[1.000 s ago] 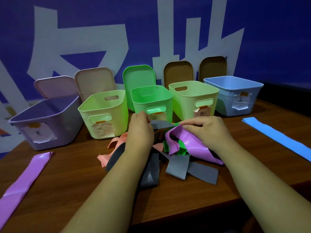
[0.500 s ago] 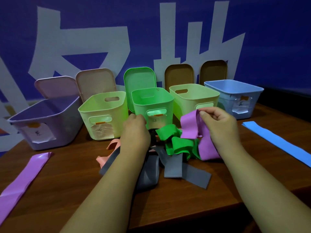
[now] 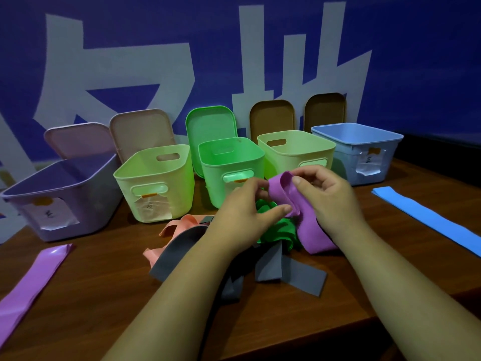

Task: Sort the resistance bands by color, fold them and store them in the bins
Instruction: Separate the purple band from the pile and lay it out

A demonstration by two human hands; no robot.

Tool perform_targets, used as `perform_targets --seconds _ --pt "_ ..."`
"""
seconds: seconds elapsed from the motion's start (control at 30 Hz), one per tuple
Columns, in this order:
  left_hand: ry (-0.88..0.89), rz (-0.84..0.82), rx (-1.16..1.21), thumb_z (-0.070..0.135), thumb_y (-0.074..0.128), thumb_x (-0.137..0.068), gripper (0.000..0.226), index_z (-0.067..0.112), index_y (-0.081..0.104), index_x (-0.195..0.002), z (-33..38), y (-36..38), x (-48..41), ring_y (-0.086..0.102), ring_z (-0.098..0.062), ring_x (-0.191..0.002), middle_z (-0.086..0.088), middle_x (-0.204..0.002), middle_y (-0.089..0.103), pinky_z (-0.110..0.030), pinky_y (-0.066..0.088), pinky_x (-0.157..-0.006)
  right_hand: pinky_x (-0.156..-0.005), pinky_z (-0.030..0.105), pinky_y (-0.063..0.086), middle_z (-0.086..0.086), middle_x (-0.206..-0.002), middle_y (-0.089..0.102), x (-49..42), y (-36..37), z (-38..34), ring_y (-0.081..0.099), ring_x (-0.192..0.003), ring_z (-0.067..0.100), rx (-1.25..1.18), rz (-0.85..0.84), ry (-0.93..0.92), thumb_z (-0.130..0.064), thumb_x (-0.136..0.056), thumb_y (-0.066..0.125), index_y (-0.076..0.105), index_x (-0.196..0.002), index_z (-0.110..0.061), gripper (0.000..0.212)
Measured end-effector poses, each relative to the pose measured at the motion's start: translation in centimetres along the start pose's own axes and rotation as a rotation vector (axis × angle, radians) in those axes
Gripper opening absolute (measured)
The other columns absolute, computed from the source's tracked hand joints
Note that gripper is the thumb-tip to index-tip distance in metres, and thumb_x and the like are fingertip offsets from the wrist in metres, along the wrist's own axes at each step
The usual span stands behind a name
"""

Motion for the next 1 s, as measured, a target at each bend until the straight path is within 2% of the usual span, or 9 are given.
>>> perform_targets --seconds 0.13,0.33,0.4,0.47,0.57,0.73,0.87,0.93,1.0 --pt "0.038 -0.025 -0.005 0.059 0.082 -0.083 0.082 0.037 0.044 -0.153 0.2 0.2 0.1 0.059 0.004 -0.108 0.019 -0.117 0.067 -0.011 0.044 -0.083 -0.080 0.018 0.058 -0.015 -0.103 0.076 -0.1 0.4 -0.1 0.071 -0.097 0.003 -0.054 -0.063 -0.002 -0.016 -0.101 0.072 0.077 -0.106 -0.031 0.017" --pt "-0.003 0.019 0.055 0.044 0.081 -0.091 0.067 0.037 0.049 -0.150 -0.6 -0.1 0.1 0.057 0.017 -0.102 0.025 -0.112 0.066 -0.006 0.041 -0.083 -0.081 0.018 0.058 -0.013 -0.102 0.077 0.1 0.7 0.1 0.071 -0.098 0.004 -0.027 -0.117 -0.038 -0.012 -0.100 0.072 0.078 -0.105 -0.031 0.020" --pt "-0.031 0.056 0.070 0.046 0.081 -0.090 0.071 0.036 0.049 -0.152 -1.1 -0.4 0.1 0.059 0.012 -0.107 0.023 -0.116 0.068 -0.012 0.045 -0.090 -0.081 0.017 0.057 -0.014 -0.100 0.077 -0.1 0.7 0.3 0.071 -0.097 0.003 -0.014 -0.105 -0.028 -0.012 -0.100 0.072 0.078 -0.104 -0.031 0.020" --pt "-0.068 0.081 0.114 0.052 0.079 -0.089 0.073 0.038 0.048 -0.154 -1.5 -0.6 0.1 0.063 0.001 -0.116 0.019 -0.123 0.071 -0.029 0.053 -0.099 -0.079 0.019 0.057 -0.016 -0.097 0.076 -0.3 0.6 0.8 0.070 -0.094 0.002 0.045 -0.083 -0.007 -0.013 -0.101 0.071 0.078 -0.102 -0.033 0.021" --pt "-0.121 0.097 0.238 0.058 0.077 -0.085 0.064 0.043 0.056 -0.143 -2.3 -0.6 0.1 0.073 -0.007 -0.106 0.017 -0.119 0.075 -0.049 0.064 -0.089 -0.079 0.029 0.054 -0.013 -0.098 0.073 -0.6 0.4 2.1 0.067 -0.094 0.006 0.236 -0.063 0.028 -0.016 -0.099 0.071 0.076 -0.099 -0.034 0.019" --pt "-0.153 0.162 0.329 0.045 0.081 -0.091 0.034 0.033 0.066 -0.119 -2.5 -0.7 0.1 0.076 -0.011 -0.093 0.011 -0.100 0.078 -0.050 0.067 -0.067 -0.080 0.025 0.050 -0.012 -0.108 0.055 -0.4 0.5 1.6 0.058 -0.094 0.012 0.340 -0.063 -0.072 -0.016 -0.093 0.076 0.066 -0.106 -0.039 0.028" --pt "-0.166 0.240 0.350 0.048 0.075 -0.095 0.021 0.027 0.073 -0.099 -2.0 -1.4 0.1 0.073 -0.012 -0.079 0.003 -0.085 0.075 -0.033 0.062 -0.052 -0.081 0.028 0.048 -0.012 -0.101 0.052 0.0 0.8 0.5 0.054 -0.098 0.015 0.382 -0.094 -0.213 -0.013 -0.091 0.076 0.064 -0.092 -0.040 0.030" --pt "-0.139 0.252 0.299 0.051 0.070 -0.097 0.030 0.023 0.074 -0.088 -1.9 -1.4 0.1 0.066 -0.012 -0.067 -0.001 -0.075 0.072 -0.020 0.050 -0.047 -0.084 0.030 0.047 -0.013 -0.097 0.053 0.3 1.2 0.3 0.053 -0.102 0.014 0.387 -0.147 -0.285 -0.006 -0.092 0.073 0.073 -0.090 -0.038 0.032" --pt "-0.103 0.226 0.273 0.053 0.066 -0.100 0.040 0.019 0.075 -0.081 -1.7 -1.3 0.1 0.060 -0.014 -0.060 -0.009 -0.070 0.068 -0.022 0.045 -0.046 -0.086 0.025 0.044 -0.013 -0.095 0.056 0.6 1.7 0.0 0.053 -0.103 0.010 0.376 -0.189 -0.342 -0.006 -0.094 0.073 0.079 -0.098 -0.036 0.031"
Point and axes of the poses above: each hand's wrist, its own x-axis away from the middle knuckle, its own y-axis out of the palm, z = x × y, the point moved 4 cm from there along -x, towards the middle knuckle
